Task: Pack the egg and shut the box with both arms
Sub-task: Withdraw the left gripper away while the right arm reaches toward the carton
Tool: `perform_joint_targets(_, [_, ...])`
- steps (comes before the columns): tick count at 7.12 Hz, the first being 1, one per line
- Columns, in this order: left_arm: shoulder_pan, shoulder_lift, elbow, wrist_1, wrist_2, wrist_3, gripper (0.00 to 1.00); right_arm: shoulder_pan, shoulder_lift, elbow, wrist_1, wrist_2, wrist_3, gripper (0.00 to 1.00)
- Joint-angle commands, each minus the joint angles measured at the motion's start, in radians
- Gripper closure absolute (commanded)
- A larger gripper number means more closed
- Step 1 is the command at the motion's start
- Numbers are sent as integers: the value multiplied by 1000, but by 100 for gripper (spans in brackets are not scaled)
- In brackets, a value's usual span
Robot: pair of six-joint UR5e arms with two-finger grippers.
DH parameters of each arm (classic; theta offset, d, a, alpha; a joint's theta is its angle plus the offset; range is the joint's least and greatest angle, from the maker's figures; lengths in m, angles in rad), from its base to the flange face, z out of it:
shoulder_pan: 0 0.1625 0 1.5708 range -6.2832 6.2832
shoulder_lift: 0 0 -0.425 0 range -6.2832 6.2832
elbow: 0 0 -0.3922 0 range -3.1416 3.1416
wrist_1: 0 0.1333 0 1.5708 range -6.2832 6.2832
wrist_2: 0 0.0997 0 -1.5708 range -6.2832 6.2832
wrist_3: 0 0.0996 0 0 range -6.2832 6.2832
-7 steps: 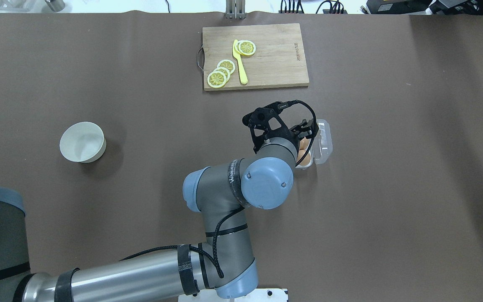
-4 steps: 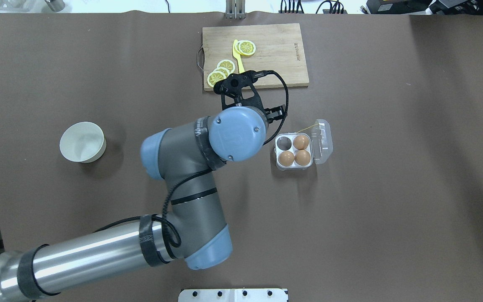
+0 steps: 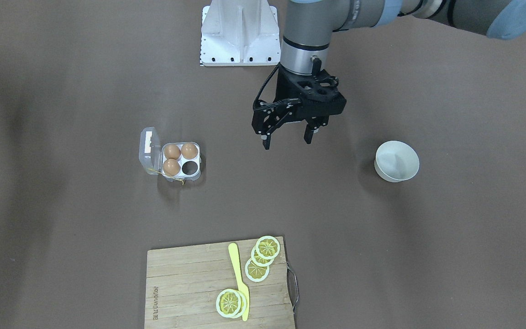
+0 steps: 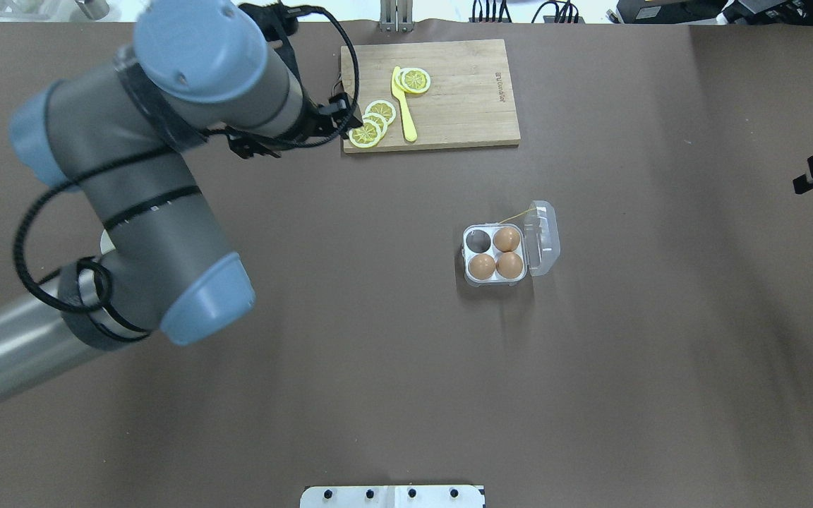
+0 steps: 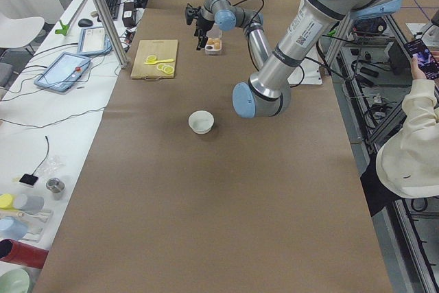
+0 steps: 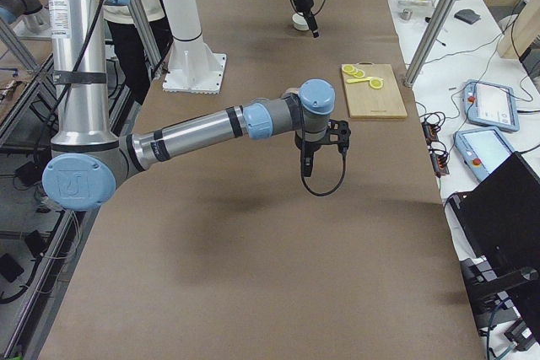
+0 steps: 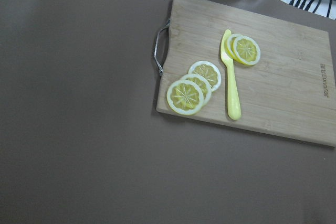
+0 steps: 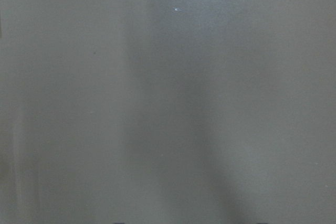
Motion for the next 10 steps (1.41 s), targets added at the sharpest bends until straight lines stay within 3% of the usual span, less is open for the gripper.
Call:
perform_joint_targets(1, [-156, 37, -88, 120, -143, 117, 2, -115, 1, -7, 130, -54, 160, 63])
perform_joint_targets(2, [-215, 60, -100, 139, -171, 157, 2, -153, 3, -7, 153, -71, 161, 89])
perform_joint_targets(3, [-243, 99, -120, 142, -195, 198, 2, -189, 12, -7, 176, -92, 162, 100])
perform_joint_targets(5, [-317, 165, -123, 143, -246, 292, 2, -268, 76, -4, 198, -152, 287, 100])
perform_joint_targets(7, [-377, 218, -119, 142, -281, 378, 2, -415, 168, -1, 208, -332, 481, 100])
perform_joint_targets(10, [-423, 232, -122, 142, -301, 404, 2, -486, 176, -19, 281, -373, 560, 100])
